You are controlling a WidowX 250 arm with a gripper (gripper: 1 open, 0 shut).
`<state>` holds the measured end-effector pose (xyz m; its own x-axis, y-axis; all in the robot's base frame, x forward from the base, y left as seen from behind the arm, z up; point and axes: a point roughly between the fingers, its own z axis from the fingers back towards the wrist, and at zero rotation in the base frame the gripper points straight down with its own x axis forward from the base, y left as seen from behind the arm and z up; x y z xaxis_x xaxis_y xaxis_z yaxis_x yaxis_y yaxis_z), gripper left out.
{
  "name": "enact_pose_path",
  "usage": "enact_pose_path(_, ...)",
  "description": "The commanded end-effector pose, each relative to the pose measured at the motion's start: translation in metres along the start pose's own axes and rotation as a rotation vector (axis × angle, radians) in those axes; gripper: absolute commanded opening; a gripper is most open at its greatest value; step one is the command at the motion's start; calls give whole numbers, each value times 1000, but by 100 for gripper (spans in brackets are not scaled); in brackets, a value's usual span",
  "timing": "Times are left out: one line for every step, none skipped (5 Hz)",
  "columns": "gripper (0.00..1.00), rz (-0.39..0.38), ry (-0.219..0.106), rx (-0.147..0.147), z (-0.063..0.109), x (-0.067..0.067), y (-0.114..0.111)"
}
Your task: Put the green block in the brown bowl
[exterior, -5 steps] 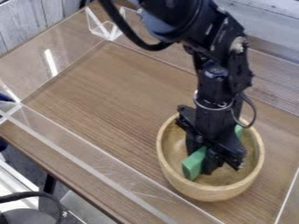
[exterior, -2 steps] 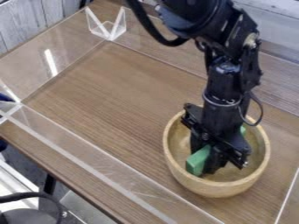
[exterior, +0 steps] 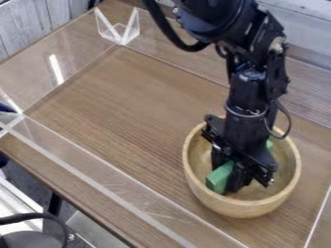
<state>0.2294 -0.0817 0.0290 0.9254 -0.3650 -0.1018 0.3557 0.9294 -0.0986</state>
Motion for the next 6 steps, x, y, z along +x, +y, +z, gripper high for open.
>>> enact_pose_path(0,-16,-43,-19,2,11,-2)
enact_pose_path(0,-4,-46,-21,-4,8,-4)
enact_pose_path(0,10,-47,-23,-11,5,-6)
enact_pose_path(0,16,-25,-32,-13,7,-1)
enact_pose_path(0,23,-2,-41,-14,9,5)
enact_pose_path(0,3,1,-38,-16,13,1)
